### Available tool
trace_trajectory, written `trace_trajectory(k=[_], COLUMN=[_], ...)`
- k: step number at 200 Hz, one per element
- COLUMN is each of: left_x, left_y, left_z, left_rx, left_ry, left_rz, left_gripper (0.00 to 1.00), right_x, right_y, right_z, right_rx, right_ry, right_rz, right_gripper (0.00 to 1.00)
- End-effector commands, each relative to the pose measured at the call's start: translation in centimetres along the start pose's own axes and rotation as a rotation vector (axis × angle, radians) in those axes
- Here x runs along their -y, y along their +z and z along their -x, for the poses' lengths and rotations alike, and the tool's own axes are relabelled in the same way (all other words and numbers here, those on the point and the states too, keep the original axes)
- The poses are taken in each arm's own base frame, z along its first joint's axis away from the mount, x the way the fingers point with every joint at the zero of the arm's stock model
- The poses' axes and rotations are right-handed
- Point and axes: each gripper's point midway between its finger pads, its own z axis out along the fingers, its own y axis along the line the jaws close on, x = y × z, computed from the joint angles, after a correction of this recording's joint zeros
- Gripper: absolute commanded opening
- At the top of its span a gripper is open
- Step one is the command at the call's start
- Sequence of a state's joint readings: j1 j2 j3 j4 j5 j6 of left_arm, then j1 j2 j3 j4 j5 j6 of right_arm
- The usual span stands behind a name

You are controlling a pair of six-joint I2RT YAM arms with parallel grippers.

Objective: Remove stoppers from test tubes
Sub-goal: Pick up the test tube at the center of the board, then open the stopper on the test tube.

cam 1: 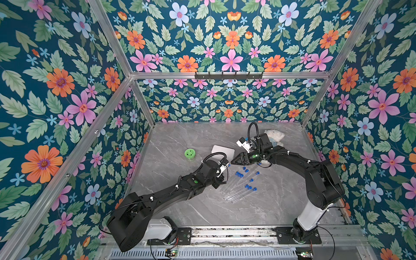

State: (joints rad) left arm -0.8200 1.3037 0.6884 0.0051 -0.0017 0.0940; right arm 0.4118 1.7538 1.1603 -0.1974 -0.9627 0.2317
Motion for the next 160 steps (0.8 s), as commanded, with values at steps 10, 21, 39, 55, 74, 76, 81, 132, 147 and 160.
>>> trace_trajectory(k=[10,21,39,55,74,76,81,132,147,160], left_x=[0.13,0.14,0.22,0.24,0.34,0.36,0.36,0.51,0.5,0.47], left_y=[-0.22,-0.22,-0.21,-0.17,-0.18,-0.17,-0.18,-0.21,-0.23,-0.26], left_z=[0.98,0.94,1.04,1.02,1.03,1.02,1.06,1.15,1.19,1.24], left_rx=[0.04,0.039,0.041,0.04,0.041,0.041,0.042,0.045,0.046,0.048], left_ry=[0.015,0.016,0.018,0.018,0.021,0.021,0.023,0.026,0.026,0.026], left_rz=[-0.01,-0.011,-0.015,-0.017,-0.023,-0.023,-0.024,-0.031,-0.03,-0.03], left_gripper=[0.0,0.0,0.0,0.0,0.0,0.0,0.0,0.0,0.0,0.0], right_x=[-0.67,-0.69,-0.88,-0.95,-1.08,-1.06,-1.15,-1.32,-1.32,-1.32], right_y=[0.46,0.65,0.89,0.95,1.08,1.08,1.13,1.25,1.27,1.29], right_z=[0.11,0.06,-0.04,-0.05,-0.09,-0.08,-0.06,-0.07,-0.1,-0.08], right_rx=[-0.014,-0.018,-0.025,-0.026,-0.029,-0.029,-0.029,-0.031,-0.032,-0.032], right_ry=[-0.02,-0.019,-0.022,-0.024,-0.02,-0.019,-0.02,-0.016,-0.014,-0.016], right_rz=[0.046,0.049,0.059,0.063,0.076,0.078,0.083,0.096,0.097,0.099], right_gripper=[0.6,0.58,0.53,0.49,0.45,0.45,0.45,0.4,0.39,0.38])
